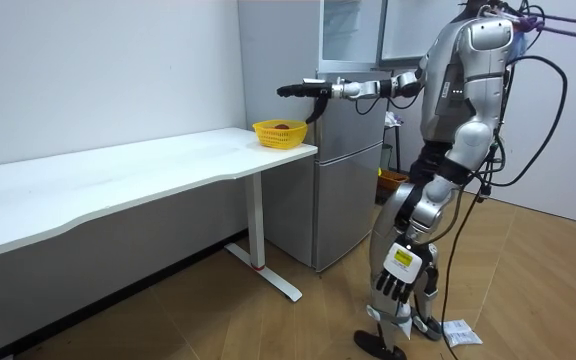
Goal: Retrieve from the upper fridge
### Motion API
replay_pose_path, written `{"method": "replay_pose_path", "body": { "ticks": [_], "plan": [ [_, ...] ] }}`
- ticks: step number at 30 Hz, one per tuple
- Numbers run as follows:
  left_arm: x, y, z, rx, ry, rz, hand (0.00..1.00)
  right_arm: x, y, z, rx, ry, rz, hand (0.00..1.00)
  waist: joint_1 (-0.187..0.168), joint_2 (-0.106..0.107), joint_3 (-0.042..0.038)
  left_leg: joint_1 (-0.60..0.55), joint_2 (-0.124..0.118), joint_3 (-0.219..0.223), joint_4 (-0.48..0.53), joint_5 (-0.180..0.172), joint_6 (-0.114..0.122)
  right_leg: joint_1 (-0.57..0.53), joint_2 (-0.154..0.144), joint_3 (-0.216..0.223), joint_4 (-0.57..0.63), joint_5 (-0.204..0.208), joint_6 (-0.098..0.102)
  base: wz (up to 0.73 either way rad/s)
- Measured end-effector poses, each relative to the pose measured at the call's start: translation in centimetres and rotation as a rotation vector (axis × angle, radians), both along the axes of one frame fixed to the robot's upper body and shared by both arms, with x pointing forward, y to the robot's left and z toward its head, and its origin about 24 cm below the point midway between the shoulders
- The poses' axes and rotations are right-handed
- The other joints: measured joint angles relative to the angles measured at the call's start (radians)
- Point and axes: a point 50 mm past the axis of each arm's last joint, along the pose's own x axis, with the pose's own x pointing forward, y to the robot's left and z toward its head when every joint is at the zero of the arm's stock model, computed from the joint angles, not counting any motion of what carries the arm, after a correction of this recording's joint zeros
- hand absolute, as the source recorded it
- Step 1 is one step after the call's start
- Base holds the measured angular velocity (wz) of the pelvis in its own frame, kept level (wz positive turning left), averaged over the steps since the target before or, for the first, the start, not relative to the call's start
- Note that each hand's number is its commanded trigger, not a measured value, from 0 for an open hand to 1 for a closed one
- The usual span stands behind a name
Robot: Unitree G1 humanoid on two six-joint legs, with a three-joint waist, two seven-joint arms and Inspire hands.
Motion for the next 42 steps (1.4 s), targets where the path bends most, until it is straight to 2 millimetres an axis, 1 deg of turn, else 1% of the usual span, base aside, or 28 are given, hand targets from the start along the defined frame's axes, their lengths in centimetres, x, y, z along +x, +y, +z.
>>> {"method": "replay_pose_path", "body": {
  "ticks": [3,4,10,14,19,21,22,23,24,25,27,28,29,31,32,33,34,35,37,39,41,42],
  "plan": [
    [0.0,0.0,0.0,0.0,0.001,0.0,0.0,0.0,0.0,0.0,0.0,0.0,0.0,0.0,0.0,0.0,0.0002,0.001,0.0,0.0,0.0,0.0,0.0,0.001,0.0,0.001,0.0,0.0,0.0,0.0],
    [-0.1,0.0,0.0,0.0,0.001,0.0,0.0,0.0,0.0,0.0,0.002,0.001,-0.001,0.0,0.0,0.003,0.0022,0.001,0.0,0.0,0.0,0.0,0.0,0.001,0.0,0.0,0.0,0.0,0.0,0.0],
    [-0.2,0.0,0.0,0.0,0.004,0.001,0.0,0.0,0.0,0.0,0.006,0.002,-0.001,0.0,0.0,0.004,0.0027,0.001,-0.001,0.0,0.0,0.0,0.0,0.001,0.0,0.002,-0.002,-0.001,0.001,0.0],
    [-0.3,0.1,0.0,0.008,0.003,0.004,0.0,0.0,0.0,0.0,0.014,0.002,-0.001,0.0,0.0,0.001,0.0006,0.002,-0.001,0.001,-0.001,0.0,0.0,0.0,0.0,0.007,-0.002,-0.001,0.001,0.0],
    [-0.3,0.1,0.0,0.024,-0.007,0.006,0.0,0.0,0.3,0.5,0.039,-0.012,0.009,0.0,-0.003,0.006,0.0014,0.003,-0.001,0.003,-0.004,0.0,0.0,0.0,0.0,0.01,-0.002,-0.003,0.002,-0.01],
    [-0.3,0.1,0.0,0.022,-0.006,0.008,0.0,0.0,0.5,1.2,0.049,-0.042,0.017,0.0,-0.004,0.01,0.0009,0.008,0.001,0.01,-0.007,0.0,0.0,-0.001,0.0,0.017,-0.002,-0.003,0.002,-0.09],
    [-0.4,0.0,-0.1,0.018,-0.005,0.013,0.0,0.0,0.7,2.0,0.06,-0.074,0.027,0.0,-0.008,0.016,-0.0002,0.011,0.001,0.012,-0.008,0.0,0.001,0.0,0.0,0.026,-0.002,-0.003,0.002,-0.09],
    [-0.5,-0.3,-0.2,0.013,-0.001,0.013,0.0,-0.1,1.0,2.9,0.077,-0.112,0.039,0.0,-0.011,0.027,-0.0002,0.017,0.0,0.015,-0.009,-0.001,0.002,0.004,-0.001,0.029,-0.002,-0.003,0.002,-0.08],
    [-0.6,-0.4,-0.2,0.01,0.0,0.013,0.0,-0.2,1.1,3.3,0.086,-0.132,0.044,0.0,-0.017,0.031,-0.0014,0.021,0.0,0.017,-0.012,-0.001,0.002,0.006,-0.001,0.032,-0.002,-0.003,0.002,-0.1],
    [-0.8,-0.6,-0.3,0.007,0.002,0.017,0.0,-0.3,1.5,4.1,0.102,-0.17,0.059,0.0,-0.024,0.041,-0.0005,0.037,0.0,0.024,-0.022,0.0,0.003,0.015,-0.003,0.039,-0.002,-0.003,0.003,-0.17],
    [-1.4,-0.7,-0.4,0.011,0.007,0.026,0.0,-0.8,2.7,4.5,0.133,-0.202,0.101,0.0,-0.031,0.049,-0.0057,0.055,0.002,0.038,-0.038,0.0,0.003,0.021,-0.005,0.045,-0.001,-0.005,0.005,-0.18],
    [-1.6,-0.7,-0.4,0.014,0.011,0.03,0.0,-1.3,3.4,5.0,0.157,-0.227,0.127,0.0,-0.036,0.053,-0.0098,0.059,0.003,0.043,-0.043,0.001,0.003,0.02,-0.006,0.052,-0.001,-0.007,0.005,-0.1],
    [-1.6,-0.7,-0.4,0.014,0.01,0.031,0.0,-1.8,3.8,5.6,0.173,-0.255,0.152,0.0,-0.046,0.055,-0.011,0.061,0.003,0.046,-0.045,0.001,0.003,0.02,-0.007,0.053,-0.001,-0.008,0.005,-0.07],
    [-1.6,-0.7,-0.4,0.014,0.009,0.031,0.0,-2.2,4.3,6.5,0.196,-0.293,0.183,0.0,-0.06,0.058,-0.0104,0.065,0.003,0.052,-0.042,0.001,0.003,0.02,-0.007,0.058,-0.002,-0.008,0.005,-0.09],
    [-1.4,-0.9,-0.4,0.012,0.005,0.03,0.0,-2.5,4.5,7.1,0.217,-0.316,0.195,0.0,-0.068,0.063,-0.0077,0.068,0.005,0.06,-0.042,0.0,0.004,0.02,-0.007,0.066,-0.001,-0.008,0.005,-0.13],
    [-1.4,-1.0,-0.5,0.012,0.001,0.032,0.0,-2.6,4.5,7.4,0.228,-0.329,0.2,0.0,-0.074,0.064,-0.008,0.069,0.005,0.062,-0.042,0.0,0.005,0.02,-0.008,0.067,-0.001,-0.008,0.005,-0.09],
    [-1.2,-1.2,-0.5,0.012,-0.008,0.033,0.0,-2.9,4.6,8.1,0.255,-0.362,0.205,0.0,-0.083,0.067,-0.0077,0.069,0.005,0.062,-0.044,0.0,0.005,0.02,-0.009,0.067,0.0,-0.008,0.005,-0.09],
    [-1.0,-1.4,-0.6,0.008,-0.016,0.031,0.0,-3.5,4.5,8.8,0.3,-0.402,0.208,0.0,-0.084,0.068,-0.0086,0.07,0.006,0.069,-0.048,0.0,0.005,0.015,-0.008,0.078,0.002,-0.008,0.005,-0.12],
    [-0.9,-1.5,-0.7,0.012,-0.018,0.033,0.0,-4.4,4.6,9.6,0.345,-0.465,0.218,0.0,-0.086,0.072,-0.0072,0.081,0.01,0.085,-0.06,-0.001,0.005,0.015,-0.008,0.092,0.003,-0.007,0.005,-0.24],
    [-1.1,-1.5,-0.7,0.015,-0.012,0.035,0.0,-5.4,4.5,10.2,0.375,-0.518,0.227,0.0,-0.101,0.076,-0.01,0.085,0.012,0.093,-0.063,-0.001,0.005,0.015,-0.007,0.096,0.003,-0.006,0.005,-0.13],
    [-1.2,-1.5,-0.8,0.011,-0.013,0.035,0.0,-6.3,3.9,11.1,0.433,-0.585,0.232,0.0,-0.135,0.079,-0.01,0.088,0.016,0.099,-0.065,-0.001,0.005,0.015,-0.006,0.1,0.004,-0.005,0.004,-0.02],
    [-1.3,-1.5,-0.8,0.01,-0.012,0.036,0.0,-6.6,3.7,11.3,0.447,-0.602,0.23,0.0,-0.138,0.082,-0.009,0.092,0.016,0.1,-0.069,-0.001,0.005,0.015,-0.005,0.102,0.003,-0.005,0.005,-0.17]
  ]
}}
